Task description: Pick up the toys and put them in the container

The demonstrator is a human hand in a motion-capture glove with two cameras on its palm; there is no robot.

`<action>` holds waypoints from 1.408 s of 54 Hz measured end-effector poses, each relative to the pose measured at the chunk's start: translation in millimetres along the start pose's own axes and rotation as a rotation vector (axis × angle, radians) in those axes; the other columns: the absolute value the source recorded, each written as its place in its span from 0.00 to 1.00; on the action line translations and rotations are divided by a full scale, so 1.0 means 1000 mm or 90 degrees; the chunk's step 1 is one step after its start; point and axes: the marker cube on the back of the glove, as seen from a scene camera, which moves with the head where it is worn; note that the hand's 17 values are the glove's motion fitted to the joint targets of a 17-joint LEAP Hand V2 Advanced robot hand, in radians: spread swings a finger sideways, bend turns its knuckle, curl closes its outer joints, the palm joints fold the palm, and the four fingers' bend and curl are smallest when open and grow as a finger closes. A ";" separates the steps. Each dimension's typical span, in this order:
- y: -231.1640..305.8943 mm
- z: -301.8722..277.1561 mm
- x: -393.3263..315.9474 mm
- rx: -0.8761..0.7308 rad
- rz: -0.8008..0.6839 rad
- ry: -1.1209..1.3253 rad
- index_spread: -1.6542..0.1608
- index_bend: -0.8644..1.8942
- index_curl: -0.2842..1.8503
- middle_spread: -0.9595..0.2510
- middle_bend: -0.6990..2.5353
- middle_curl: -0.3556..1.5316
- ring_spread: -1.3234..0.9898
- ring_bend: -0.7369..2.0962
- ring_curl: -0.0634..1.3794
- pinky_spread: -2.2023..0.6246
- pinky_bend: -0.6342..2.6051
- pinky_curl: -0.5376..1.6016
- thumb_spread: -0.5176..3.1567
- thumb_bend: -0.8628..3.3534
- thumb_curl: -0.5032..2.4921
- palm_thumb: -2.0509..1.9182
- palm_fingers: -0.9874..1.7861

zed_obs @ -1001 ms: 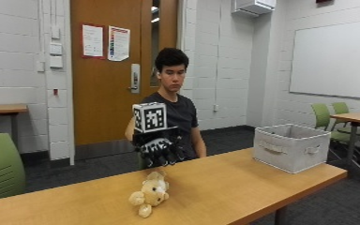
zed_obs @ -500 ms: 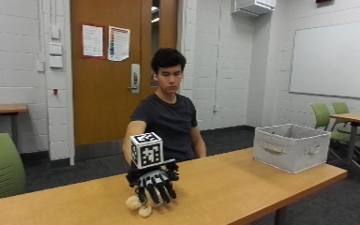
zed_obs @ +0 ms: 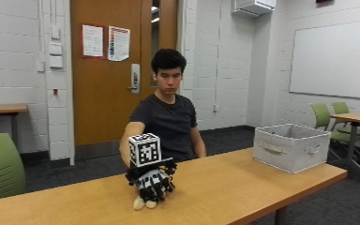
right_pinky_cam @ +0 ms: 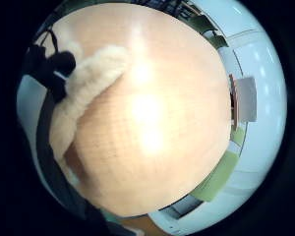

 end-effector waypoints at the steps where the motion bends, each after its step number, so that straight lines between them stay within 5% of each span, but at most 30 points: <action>1: 0.000 -0.001 0.000 0.001 -0.001 0.000 0.71 0.58 0.46 0.50 0.29 0.43 0.36 0.50 0.31 0.67 0.37 0.39 0.46 0.21 0.25 0.55 0.74; 26: -0.005 -0.025 -0.034 -0.029 -0.018 0.060 0.68 0.49 0.61 0.41 0.41 0.56 0.38 0.64 0.43 0.62 0.45 0.45 0.41 0.27 0.36 0.68 0.78; 42: -0.012 -0.119 -0.096 0.025 -0.034 0.022 0.65 0.48 0.73 0.42 0.44 0.60 0.39 0.67 0.44 0.62 0.47 0.45 0.40 0.27 0.41 0.68 0.76; 60: -0.026 -0.241 -0.228 0.119 -0.083 -0.007 0.64 0.43 0.83 0.42 0.44 0.62 0.39 0.68 0.43 0.62 0.48 0.46 0.40 0.27 0.46 0.67 0.75; 76: -0.027 -0.286 -0.401 0.176 -0.152 0.000 0.64 0.40 0.88 0.42 0.43 0.63 0.39 0.68 0.42 0.62 0.47 0.45 0.41 0.27 0.50 0.66 0.75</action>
